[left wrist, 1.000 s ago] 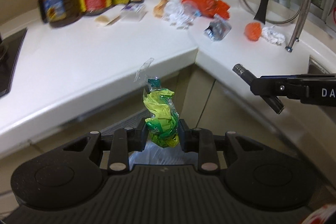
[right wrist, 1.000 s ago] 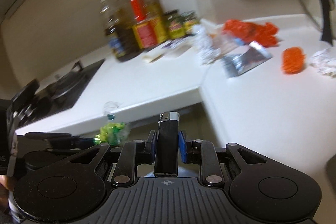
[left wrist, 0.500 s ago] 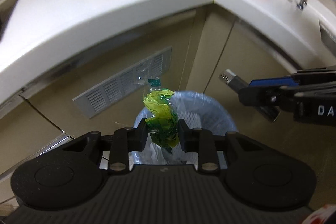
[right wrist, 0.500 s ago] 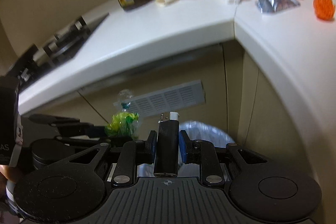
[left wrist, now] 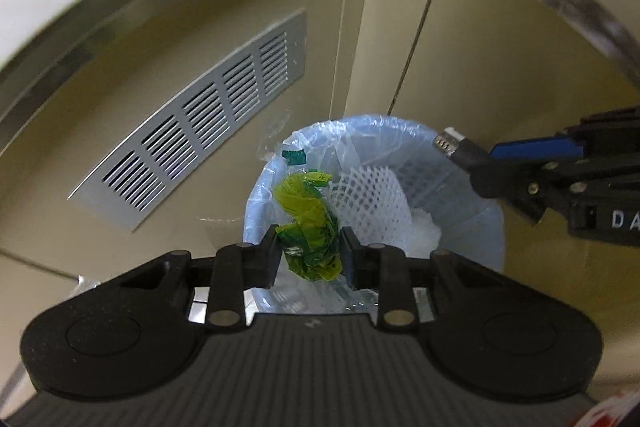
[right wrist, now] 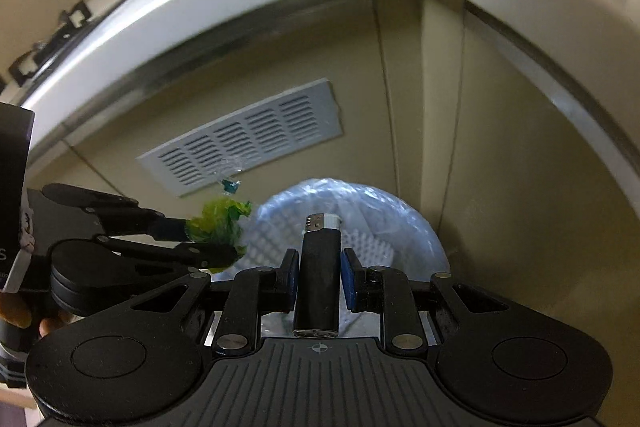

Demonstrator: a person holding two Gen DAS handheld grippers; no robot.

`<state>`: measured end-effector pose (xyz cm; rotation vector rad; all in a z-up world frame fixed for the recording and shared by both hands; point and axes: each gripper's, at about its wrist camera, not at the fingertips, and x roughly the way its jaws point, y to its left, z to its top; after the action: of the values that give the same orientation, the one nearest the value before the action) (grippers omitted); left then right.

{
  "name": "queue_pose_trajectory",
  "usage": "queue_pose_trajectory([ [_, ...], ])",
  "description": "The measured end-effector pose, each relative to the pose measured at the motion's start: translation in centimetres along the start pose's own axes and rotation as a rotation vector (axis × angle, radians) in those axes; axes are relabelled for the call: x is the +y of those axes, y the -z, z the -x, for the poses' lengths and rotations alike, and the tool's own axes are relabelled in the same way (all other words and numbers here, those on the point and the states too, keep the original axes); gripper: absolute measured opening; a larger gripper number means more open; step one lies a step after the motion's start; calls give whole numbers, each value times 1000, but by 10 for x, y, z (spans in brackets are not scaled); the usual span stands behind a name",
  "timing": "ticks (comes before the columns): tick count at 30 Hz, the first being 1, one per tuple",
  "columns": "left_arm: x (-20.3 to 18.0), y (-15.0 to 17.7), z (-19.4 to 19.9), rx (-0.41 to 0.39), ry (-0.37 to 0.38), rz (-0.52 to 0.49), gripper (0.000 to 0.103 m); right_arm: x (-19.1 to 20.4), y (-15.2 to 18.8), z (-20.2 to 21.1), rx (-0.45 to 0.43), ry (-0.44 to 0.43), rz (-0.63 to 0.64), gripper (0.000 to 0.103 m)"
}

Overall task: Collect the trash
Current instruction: 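Open both tools to drop bag and lighter into the wastebasket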

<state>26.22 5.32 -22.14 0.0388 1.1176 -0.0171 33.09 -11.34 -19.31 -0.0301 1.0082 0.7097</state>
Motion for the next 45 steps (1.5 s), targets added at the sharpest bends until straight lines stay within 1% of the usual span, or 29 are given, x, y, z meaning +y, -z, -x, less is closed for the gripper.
queue_pose_trajectory([
  [4,2,-6,-19,21,13,-53,30,-8,2,-11,2,29,-39,23],
  [5,2,-7,-22,22,15,-68,32,-10,2,-12,2,34,-49,23],
  [6,1,-7,-25,23,15,-84,36,-11,4,-14,2,40,-59,23],
  [10,-2,-12,-34,17,25,-123,41,-17,7,-15,-1,61,-92,23],
  [11,-3,-13,-35,16,29,-128,47,-19,8,-15,0,65,-101,23],
  [12,-3,-14,-36,13,30,-132,49,-20,9,-16,0,69,-107,23],
  [17,-3,-17,-34,4,40,-138,48,-24,12,-15,6,81,-145,23],
  [22,1,-17,-23,8,60,-93,44,-24,14,-17,10,90,-177,23],
  [31,13,-8,-3,10,72,30,43,-28,21,-23,30,91,-239,23],
  [34,14,-4,-1,15,71,50,43,-27,22,-27,30,95,-265,23],
  [36,14,-1,2,18,73,61,43,-26,23,-30,45,87,-275,23],
  [37,14,1,3,20,75,65,43,-25,23,-32,56,82,-277,24],
  [38,14,2,4,21,74,70,43,-24,23,-33,68,74,-280,29],
  [39,14,3,5,23,73,75,43,-23,24,-35,79,66,-283,35],
  [40,14,4,6,25,73,80,43,-22,25,-35,87,58,-287,44],
  [45,15,8,9,31,70,106,43,-17,30,-35,97,46,-287,45],
])
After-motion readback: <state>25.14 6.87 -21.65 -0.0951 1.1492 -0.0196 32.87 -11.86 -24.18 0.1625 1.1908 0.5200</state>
